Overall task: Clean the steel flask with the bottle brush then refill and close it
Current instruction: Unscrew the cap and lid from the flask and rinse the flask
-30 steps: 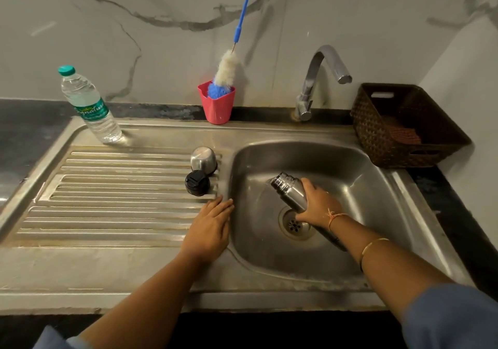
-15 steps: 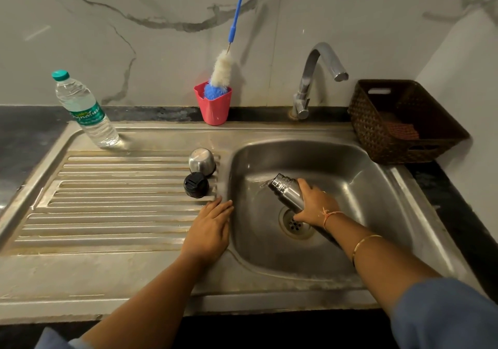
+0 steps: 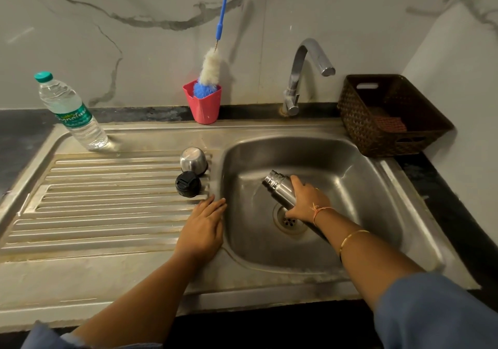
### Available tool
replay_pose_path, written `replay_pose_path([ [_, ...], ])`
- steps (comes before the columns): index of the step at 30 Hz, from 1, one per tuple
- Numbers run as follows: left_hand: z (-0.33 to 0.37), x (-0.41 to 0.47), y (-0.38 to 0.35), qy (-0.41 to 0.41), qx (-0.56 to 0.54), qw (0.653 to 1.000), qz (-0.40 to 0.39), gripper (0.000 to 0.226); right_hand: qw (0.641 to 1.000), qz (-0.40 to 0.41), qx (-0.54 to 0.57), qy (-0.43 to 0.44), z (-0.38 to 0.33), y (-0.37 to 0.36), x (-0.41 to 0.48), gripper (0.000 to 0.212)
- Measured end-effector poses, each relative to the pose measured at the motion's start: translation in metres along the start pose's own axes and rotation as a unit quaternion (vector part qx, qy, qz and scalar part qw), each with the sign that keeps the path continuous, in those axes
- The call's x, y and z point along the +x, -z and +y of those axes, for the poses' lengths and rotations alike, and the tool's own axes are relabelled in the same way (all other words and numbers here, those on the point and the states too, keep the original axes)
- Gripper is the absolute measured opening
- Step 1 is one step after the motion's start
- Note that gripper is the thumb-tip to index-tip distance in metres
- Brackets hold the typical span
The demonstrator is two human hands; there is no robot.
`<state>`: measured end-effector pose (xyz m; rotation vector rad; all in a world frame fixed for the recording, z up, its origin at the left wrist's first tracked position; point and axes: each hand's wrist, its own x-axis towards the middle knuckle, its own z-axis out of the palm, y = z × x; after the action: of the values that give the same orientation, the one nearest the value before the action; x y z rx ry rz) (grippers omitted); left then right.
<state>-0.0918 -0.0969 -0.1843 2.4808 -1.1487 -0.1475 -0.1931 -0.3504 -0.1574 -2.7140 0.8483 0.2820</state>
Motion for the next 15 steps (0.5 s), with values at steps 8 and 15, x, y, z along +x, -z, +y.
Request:
replay_pose_path([
  [8,-0.0019,-0.0002,-0.0013,-0.002,0.003,1.000,0.000,0.067,0.999,-0.008,-0.032,0.005,-0.0010,0.0031,-0.0021,0.089],
  [15,-0.0005,-0.0005,-0.0006,-0.002,0.005,1.000,0.005,0.068,0.999,-0.023,-0.039,0.002,-0.0021,0.0016,-0.0033,0.089],
])
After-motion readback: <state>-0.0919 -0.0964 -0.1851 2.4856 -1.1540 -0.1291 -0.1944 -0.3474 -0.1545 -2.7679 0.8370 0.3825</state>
